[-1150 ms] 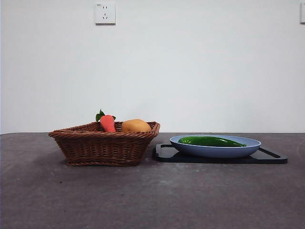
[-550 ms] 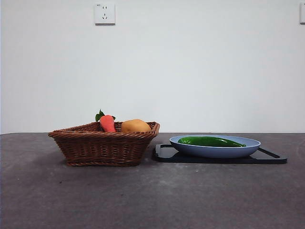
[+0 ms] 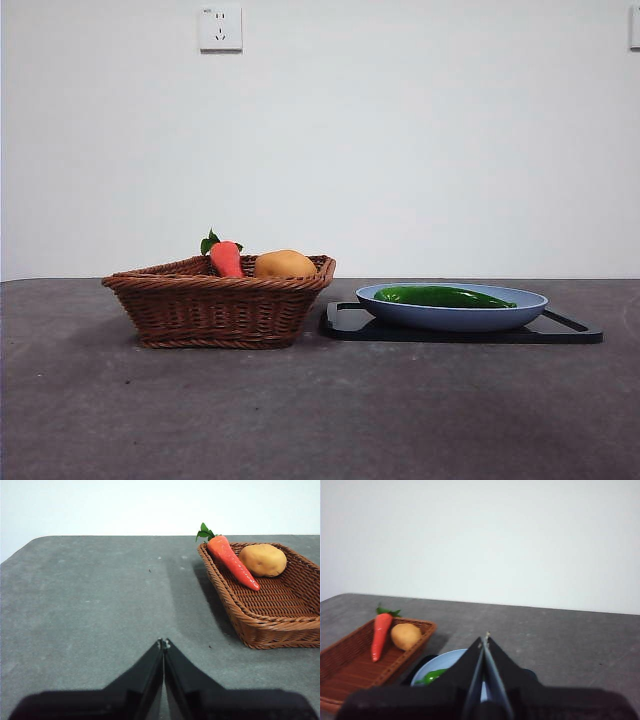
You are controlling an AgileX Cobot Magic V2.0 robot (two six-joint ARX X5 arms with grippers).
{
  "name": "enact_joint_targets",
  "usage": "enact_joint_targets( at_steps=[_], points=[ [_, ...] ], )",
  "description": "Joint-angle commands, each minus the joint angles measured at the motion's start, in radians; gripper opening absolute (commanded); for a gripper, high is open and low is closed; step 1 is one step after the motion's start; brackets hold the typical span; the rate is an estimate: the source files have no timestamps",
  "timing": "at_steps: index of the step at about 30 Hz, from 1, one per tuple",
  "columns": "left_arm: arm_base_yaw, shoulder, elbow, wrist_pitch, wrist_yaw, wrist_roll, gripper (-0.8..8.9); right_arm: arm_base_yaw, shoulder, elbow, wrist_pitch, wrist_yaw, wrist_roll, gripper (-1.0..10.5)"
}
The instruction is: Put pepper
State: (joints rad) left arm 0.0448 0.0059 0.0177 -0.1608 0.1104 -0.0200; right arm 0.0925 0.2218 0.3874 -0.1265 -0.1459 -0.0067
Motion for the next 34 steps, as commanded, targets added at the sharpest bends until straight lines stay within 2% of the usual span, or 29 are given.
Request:
enact_joint_targets(
  at_steps=[1, 7, 12, 15, 24, 34],
  points=[
    [0.003, -0.004, -0.01, 0.011, -0.002, -0.006, 0.08, 0.0, -0.059, -0.097, 0.048, 0.032, 0.023, 0.0],
    [0.003, -0.004, -0.01, 0.011, -0.002, -0.006, 0.08, 0.0, -0.157, -0.241, 0.052, 0.103, 0.05, 0.0],
    [0.002, -0.004, -0.01, 0.011, -0.002, -0.006, 0.08, 0.0, -0.2, -0.324, 0.051, 0.103, 0.067, 0.0],
    [0.002, -0.004, -0.01, 0.011, -0.002, -0.006, 0.08, 0.0, -0.223, -0.361, 0.051, 0.103, 0.104, 0.0],
    [0.002, -0.004, -0.01, 0.011, -0.002, -0.006, 0.08, 0.0, -0.223, -0.379, -0.053, 0.1, 0.149, 0.0],
    [0.003, -0.004, -0.01, 0.011, -0.002, -0.006, 0.08, 0.0, -0.222, -0.379, -0.031, 0.101, 0.148, 0.0]
  ],
)
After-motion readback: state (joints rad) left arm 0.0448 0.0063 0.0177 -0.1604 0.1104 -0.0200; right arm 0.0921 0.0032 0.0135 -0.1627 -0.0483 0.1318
